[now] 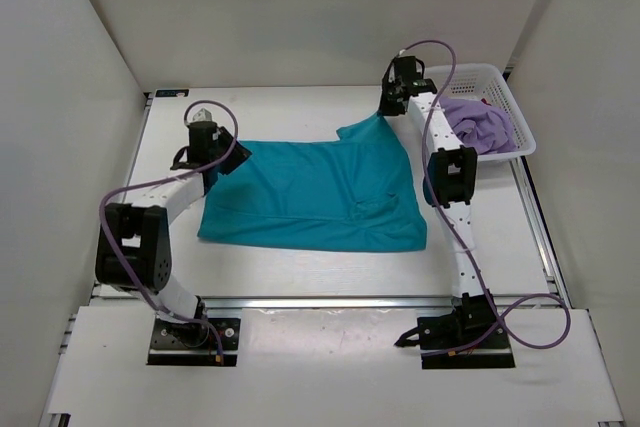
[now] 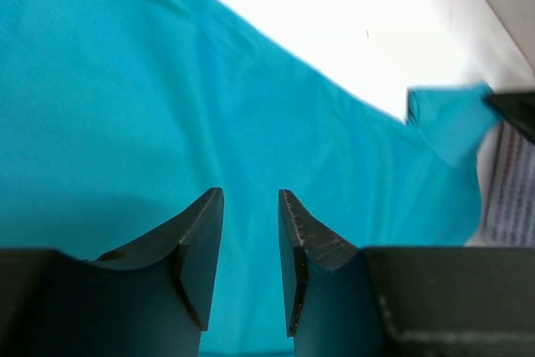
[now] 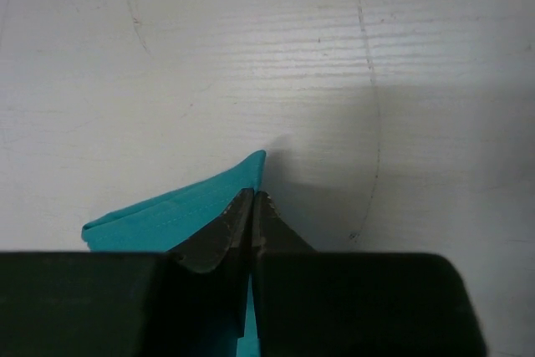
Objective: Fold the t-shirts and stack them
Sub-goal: Grap the side of the flattened tshirt furthest away from the robot with both arms
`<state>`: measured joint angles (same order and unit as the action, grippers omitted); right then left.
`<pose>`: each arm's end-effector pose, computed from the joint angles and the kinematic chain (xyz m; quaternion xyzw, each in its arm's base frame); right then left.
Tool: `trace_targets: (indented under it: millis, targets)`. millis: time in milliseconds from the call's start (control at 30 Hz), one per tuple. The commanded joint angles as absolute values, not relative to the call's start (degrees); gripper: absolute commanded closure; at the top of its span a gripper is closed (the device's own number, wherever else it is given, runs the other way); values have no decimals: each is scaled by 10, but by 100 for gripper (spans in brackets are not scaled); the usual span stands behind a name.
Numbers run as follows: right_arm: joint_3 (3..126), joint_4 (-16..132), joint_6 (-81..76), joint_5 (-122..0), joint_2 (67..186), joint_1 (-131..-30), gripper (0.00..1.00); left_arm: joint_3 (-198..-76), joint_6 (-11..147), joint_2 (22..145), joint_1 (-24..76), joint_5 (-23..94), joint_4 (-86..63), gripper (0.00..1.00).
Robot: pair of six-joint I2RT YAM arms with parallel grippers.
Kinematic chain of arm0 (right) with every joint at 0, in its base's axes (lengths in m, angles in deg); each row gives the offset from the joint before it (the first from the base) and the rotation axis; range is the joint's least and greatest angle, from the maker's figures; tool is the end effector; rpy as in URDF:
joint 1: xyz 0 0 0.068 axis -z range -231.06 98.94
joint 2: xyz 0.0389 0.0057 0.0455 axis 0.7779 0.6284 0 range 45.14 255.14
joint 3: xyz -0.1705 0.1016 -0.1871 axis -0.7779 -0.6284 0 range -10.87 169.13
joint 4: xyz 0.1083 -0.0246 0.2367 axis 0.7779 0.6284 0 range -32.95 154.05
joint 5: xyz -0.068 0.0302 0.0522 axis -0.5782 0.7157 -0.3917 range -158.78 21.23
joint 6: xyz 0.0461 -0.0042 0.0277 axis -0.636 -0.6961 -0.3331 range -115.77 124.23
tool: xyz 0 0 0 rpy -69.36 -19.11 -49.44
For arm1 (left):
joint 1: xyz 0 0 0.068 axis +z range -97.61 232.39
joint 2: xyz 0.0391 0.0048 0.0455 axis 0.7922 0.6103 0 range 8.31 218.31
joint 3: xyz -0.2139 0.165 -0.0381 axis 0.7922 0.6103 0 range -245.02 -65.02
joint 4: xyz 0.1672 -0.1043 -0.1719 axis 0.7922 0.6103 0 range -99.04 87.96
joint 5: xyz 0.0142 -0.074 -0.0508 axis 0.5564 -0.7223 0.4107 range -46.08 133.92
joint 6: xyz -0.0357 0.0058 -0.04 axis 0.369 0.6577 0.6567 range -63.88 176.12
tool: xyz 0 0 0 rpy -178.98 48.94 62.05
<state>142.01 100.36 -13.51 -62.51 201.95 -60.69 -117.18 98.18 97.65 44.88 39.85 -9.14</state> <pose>0.5765 0.1016 0.1802 0.0460 0.9288 0.1355 0.3417 0.3327 -0.0464 0.2112 -0.2505 0.8590 -0.2156 0.3909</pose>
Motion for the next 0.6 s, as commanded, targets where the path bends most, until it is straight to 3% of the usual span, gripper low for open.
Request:
trace_targets:
  millis: [0,300,567]
  targets:
    - [1457,1001,-118,-616,1982,-599,100,-1230,954,1014,477,432,-58,56]
    - [1437,1063,-97,-649,1949,-618,100,-1411,914,1175,520,473,25,49]
    - [1437,1073,-84,-659,1939,-637,100,-1497,913,1270,542,474,51,46]
